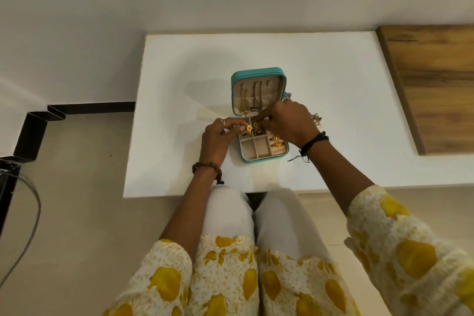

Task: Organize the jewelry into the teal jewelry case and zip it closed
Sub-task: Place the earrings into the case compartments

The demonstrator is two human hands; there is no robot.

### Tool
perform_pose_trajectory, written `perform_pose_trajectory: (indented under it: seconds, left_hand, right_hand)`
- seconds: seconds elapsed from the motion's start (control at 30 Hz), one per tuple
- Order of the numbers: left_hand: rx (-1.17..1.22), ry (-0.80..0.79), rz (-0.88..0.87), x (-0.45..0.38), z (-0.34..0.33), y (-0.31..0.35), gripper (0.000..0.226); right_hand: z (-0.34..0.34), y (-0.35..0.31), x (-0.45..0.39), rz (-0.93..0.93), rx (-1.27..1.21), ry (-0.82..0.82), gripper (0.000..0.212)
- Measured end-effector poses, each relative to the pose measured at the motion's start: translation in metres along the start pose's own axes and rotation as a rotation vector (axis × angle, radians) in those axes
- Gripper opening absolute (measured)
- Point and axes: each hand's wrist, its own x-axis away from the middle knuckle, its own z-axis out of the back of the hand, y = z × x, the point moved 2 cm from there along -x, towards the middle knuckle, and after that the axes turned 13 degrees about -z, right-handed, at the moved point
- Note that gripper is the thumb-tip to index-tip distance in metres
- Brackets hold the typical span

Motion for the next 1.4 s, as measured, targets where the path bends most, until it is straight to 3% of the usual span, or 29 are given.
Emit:
perform_pose_trajectory:
  seconds: [0.13, 0.2, 0.3, 0.47, 0.7, 0.83, 1.0, 1.4]
  left_hand:
    - [-0.003, -0.002, 0.002, 0.000, 0.000, 0.004, 0.019]
    - [-0.005, -0.017, -0.009, -0.002, 0.000, 0.008, 0.018]
    - [-0.012, -0.029, -0.007, -0.006, -0.004, 0.017, 0.017]
    - [-0.007, 0.071, 0.074, -0.006, -0.013, 0.030, 0.013]
    - [0.047, 0.072, 0.210, -0.006, -0.021, 0.027, 0.019]
    - [-0.041, 0.103, 0.236, -0.002, -0.022, 0.020, 0.018]
    - [-0.306, 0.077, 0.140, -0.004, -0.030, 0.022, 0.013]
    - [-0.630, -0.009, 0.012, -0.001, -0.034, 0.026, 0.022]
  right_hand:
    - [-0.006, 0.002, 0.011, -0.096, -0.083, 0.158, 0.023]
    - [-0.002, 0.002, 0.017, -0.163, -0.343, 0.166, 0.019]
    - [0.008, 0.001, 0.028, -0.237, -0.858, 0.026, 0.014]
    - [0.011, 0.004, 0.041, -0.292, -1.057, -0.151, 0.013]
    - [0.001, 0.007, 0.034, -0.350, -0.957, -0.026, 0.010]
    - [-0.011, 0.006, 0.027, -0.371, -0.786, 0.036, 0.015]
    - [-0.017, 0.002, 0.025, -0.356, -0.648, 0.099, 0.015]
    - [-0.019, -0.010, 0.029, -0.250, -0.199, 0.192, 0.024]
